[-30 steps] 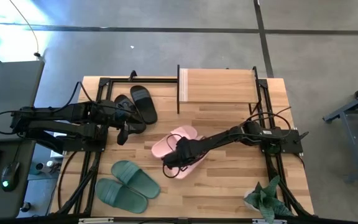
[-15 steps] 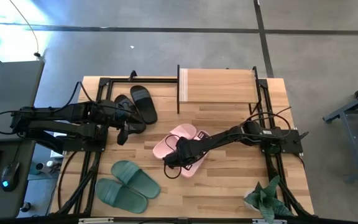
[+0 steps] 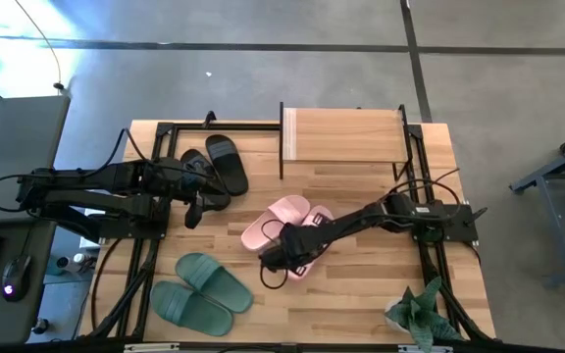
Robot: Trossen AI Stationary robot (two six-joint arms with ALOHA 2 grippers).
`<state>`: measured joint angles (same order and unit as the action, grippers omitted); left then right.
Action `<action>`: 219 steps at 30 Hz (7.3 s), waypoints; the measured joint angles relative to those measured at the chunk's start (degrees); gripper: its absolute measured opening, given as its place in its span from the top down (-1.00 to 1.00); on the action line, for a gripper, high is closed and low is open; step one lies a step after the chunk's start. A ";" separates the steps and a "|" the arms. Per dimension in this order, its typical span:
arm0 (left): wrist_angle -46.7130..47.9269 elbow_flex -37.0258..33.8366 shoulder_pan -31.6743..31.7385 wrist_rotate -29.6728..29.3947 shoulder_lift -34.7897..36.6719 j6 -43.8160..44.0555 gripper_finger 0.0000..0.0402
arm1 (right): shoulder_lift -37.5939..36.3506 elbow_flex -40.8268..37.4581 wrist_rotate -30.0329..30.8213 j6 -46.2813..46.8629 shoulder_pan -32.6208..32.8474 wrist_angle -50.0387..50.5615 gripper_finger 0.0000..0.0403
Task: Pick and place slides into the shelf
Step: Put the pink bottom slide on the shelf
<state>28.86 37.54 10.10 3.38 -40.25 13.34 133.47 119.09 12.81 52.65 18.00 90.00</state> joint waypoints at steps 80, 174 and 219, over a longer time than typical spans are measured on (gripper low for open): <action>-0.02 0.00 0.00 0.00 -0.02 0.00 0.12 | -9.21 -9.35 6.61 8.87 2.55 -0.27 0.99; -0.02 0.00 -0.02 0.00 -0.01 0.00 0.12 | -71.54 -60.98 15.55 -100.18 -58.93 -51.24 1.00; -0.02 0.00 0.00 0.02 0.00 0.00 0.12 | -84.76 -79.12 11.09 -114.21 -63.94 -66.97 1.00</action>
<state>28.84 37.54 10.10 3.40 -40.25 13.34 48.71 39.97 23.90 -61.57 -45.94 23.03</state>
